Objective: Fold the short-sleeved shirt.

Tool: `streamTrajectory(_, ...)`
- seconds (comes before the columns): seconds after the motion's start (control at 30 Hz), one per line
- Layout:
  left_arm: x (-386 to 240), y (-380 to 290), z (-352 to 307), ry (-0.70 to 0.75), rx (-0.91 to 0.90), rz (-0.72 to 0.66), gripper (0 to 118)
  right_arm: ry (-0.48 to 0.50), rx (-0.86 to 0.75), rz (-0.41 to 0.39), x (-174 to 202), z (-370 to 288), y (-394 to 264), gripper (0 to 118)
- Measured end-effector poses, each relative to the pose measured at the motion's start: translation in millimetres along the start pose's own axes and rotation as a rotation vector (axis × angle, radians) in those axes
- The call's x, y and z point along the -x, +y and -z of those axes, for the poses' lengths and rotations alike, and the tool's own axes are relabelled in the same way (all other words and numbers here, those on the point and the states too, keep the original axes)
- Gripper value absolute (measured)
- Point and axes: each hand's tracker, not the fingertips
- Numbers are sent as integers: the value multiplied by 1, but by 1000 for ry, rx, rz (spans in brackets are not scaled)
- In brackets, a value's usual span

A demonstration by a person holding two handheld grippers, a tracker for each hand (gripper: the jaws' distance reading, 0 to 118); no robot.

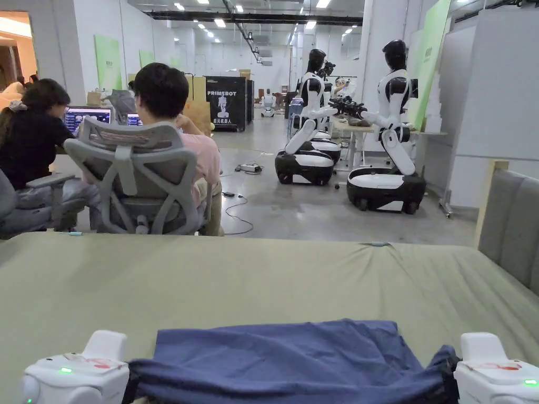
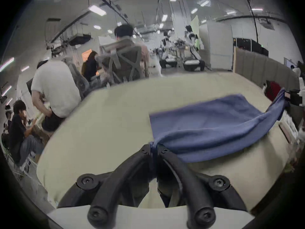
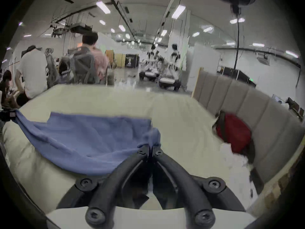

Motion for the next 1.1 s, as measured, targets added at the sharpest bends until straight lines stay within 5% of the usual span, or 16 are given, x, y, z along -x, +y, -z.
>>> streamTrajectory(0.27,6,-86,8,-61,134,-171,11,90,157,55,4,1,-82,9)
streamTrajectory(0.3,4,-80,1,-50,96,-173,25,104,154,70,3,-5,-77,25)
streamTrajectory(0.37,-2,-66,-14,-44,28,-155,89,102,103,87,8,-22,-65,93)
streamTrajectory(0.4,-9,-56,-22,-69,-11,-148,107,126,52,83,14,-32,-56,110)
streamTrajectory(0.43,-15,-47,-30,-91,-49,-138,112,156,17,84,22,-44,-48,113)
streamTrajectory(0.53,-40,-26,-53,-125,-124,-109,91,190,-57,75,46,-67,-33,91)
streamTrajectory(0.6,-51,-19,-62,-169,-132,-103,17,200,-83,47,60,-74,-30,29)
streamTrajectory(0.63,-57,-19,-63,-174,-127,-91,0,178,-85,33,68,-76,-30,6)
streamTrajectory(0.9,-33,-25,-58,-164,-98,-93,0,201,-86,10,85,-74,-31,0)
streamTrajectory(1.07,19,-51,-27,-119,28,-216,0,200,-76,6,86,-65,-35,0)
streamTrajectory(1.1,28,-57,-20,-122,61,-231,15,200,-69,5,84,-61,-36,0)
